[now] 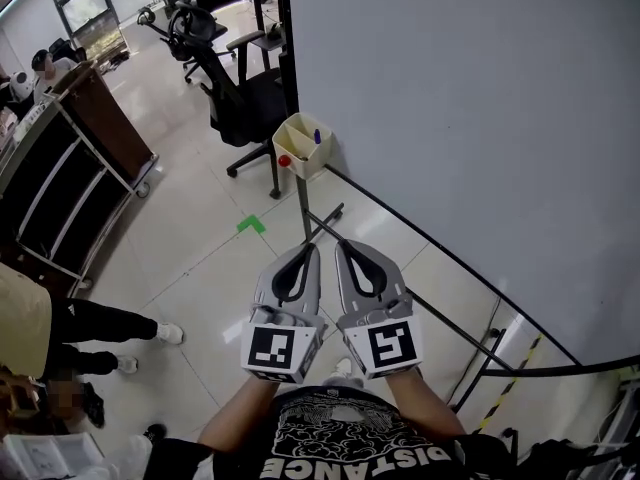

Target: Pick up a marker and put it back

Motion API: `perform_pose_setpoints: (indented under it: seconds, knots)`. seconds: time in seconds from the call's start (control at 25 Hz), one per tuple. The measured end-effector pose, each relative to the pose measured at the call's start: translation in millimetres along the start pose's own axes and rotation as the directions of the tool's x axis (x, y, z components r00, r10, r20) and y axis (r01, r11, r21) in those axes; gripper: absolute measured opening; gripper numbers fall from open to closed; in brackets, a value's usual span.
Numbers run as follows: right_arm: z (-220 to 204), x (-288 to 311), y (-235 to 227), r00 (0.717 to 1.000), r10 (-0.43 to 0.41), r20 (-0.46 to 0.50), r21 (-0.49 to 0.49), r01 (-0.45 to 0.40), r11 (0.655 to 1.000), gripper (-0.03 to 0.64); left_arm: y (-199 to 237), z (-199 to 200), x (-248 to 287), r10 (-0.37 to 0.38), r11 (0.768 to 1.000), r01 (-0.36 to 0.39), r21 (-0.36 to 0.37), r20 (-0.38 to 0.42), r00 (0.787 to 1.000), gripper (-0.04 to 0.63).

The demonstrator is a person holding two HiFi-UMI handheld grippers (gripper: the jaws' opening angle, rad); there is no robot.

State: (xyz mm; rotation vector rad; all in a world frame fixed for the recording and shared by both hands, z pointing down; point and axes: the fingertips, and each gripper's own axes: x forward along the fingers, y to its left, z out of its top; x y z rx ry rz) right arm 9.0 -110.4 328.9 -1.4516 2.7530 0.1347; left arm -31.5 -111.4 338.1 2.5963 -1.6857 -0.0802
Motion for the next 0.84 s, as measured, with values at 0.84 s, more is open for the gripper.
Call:
perform_pose_setpoints:
  seconds: [0.84]
  knots:
    - [2.0, -35.8, 58.0, 0.999, -0.026, -0.028, 0.030, 0.027, 0.999, 0.000, 4.3, -2.6, -68.8, -0.020, 1.000, 0.020, -0.013, -0.012, 1.000, 0.006]
